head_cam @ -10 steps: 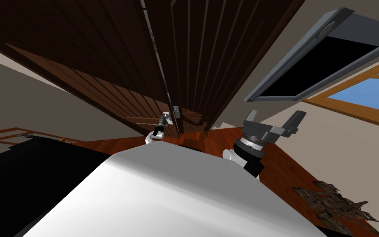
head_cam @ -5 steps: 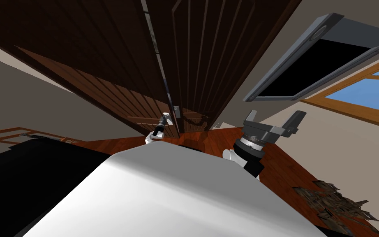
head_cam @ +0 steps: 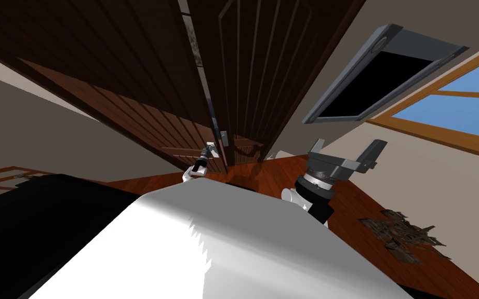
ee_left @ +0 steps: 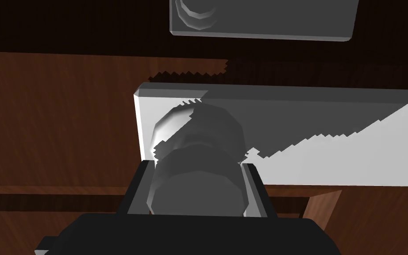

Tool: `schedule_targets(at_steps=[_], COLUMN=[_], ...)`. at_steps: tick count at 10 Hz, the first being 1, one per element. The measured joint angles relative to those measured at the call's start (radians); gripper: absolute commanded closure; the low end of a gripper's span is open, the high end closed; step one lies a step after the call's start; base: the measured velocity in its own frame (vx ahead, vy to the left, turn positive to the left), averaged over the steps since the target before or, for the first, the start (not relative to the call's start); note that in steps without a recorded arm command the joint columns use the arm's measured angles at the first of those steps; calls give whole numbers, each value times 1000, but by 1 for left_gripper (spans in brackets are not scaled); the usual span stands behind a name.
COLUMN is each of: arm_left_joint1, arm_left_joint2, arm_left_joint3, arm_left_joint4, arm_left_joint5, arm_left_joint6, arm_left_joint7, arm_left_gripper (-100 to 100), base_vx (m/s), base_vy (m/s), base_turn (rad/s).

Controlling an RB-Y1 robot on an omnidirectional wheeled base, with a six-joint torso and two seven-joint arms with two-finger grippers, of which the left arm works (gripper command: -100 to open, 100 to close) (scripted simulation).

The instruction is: Pull the door open

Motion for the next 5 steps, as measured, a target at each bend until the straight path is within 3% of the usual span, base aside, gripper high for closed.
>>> schedule_targets(at_steps=[5], arm_left_joint1=[35], arm_left_joint2=[47], arm_left_joint3=[-59], arm_left_joint4=[-23], arm_left_joint5=[1], arm_left_joint6=[-19], arm_left_joint7=[45], arm_left_gripper=[100], base_vx=[-219], base_vy=[80], base_turn=[-145])
